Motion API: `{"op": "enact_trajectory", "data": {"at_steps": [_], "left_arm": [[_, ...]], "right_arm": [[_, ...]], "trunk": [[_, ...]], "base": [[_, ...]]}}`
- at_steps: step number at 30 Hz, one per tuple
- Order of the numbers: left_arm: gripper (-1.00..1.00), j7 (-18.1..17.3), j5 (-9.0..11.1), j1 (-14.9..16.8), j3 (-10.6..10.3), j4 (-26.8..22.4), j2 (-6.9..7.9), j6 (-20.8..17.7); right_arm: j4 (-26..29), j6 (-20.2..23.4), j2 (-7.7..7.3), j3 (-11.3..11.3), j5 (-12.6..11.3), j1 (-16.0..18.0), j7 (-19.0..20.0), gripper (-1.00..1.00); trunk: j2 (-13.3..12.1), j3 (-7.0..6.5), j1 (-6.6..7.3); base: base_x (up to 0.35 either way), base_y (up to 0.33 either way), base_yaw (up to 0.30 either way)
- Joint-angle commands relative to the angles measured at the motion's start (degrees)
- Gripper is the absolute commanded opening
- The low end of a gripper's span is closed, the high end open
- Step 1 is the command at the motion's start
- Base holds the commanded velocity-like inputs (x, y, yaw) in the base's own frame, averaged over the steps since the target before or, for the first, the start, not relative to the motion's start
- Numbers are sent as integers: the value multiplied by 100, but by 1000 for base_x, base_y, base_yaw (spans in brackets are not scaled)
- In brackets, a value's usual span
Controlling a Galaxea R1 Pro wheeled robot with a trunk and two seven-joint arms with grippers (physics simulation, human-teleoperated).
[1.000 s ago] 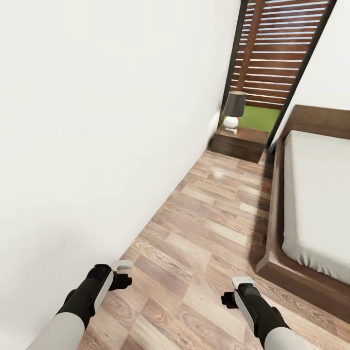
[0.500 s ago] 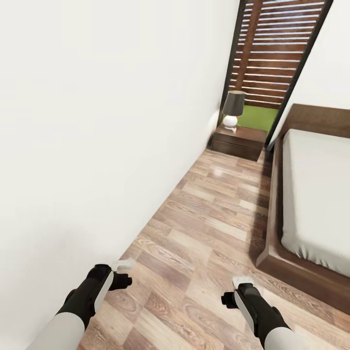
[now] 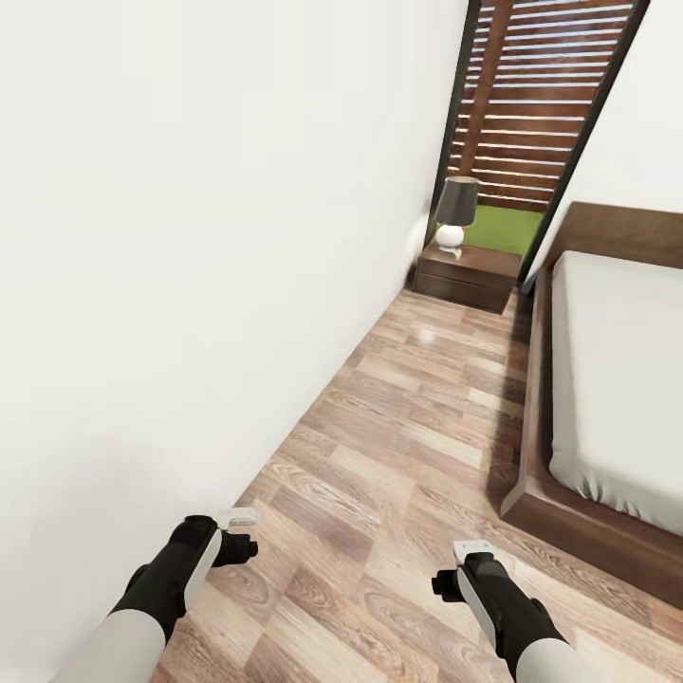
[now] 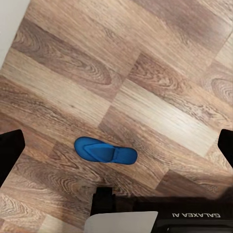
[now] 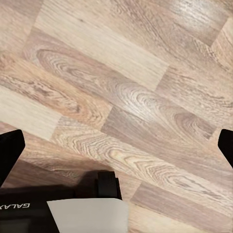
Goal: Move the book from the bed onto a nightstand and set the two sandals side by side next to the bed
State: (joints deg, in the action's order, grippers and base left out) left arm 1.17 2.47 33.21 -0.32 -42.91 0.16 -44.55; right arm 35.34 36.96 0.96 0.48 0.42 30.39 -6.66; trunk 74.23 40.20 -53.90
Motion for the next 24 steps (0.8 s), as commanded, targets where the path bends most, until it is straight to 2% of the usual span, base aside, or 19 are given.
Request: {"op": "enact_trajectory", "data": {"at_steps": [1, 10, 24], "left_arm": [[100, 11, 25, 2, -3, -7, 2, -27], [100, 14, 25, 2, -3, -7, -2, -27], [100, 15, 25, 2, -12, -10, -7, -27]], "right_arm": [[8, 31, 1, 5, 2, 2, -19, 100], [8, 31, 1, 13, 2, 2, -19, 100], [8, 39, 1, 5, 2, 2, -19, 100]], "trunk": [[3, 5, 0], [3, 5, 0], [3, 5, 0]], "base": [[-1, 1, -91], [-43, 21, -204], [-260, 126, -258]]}}
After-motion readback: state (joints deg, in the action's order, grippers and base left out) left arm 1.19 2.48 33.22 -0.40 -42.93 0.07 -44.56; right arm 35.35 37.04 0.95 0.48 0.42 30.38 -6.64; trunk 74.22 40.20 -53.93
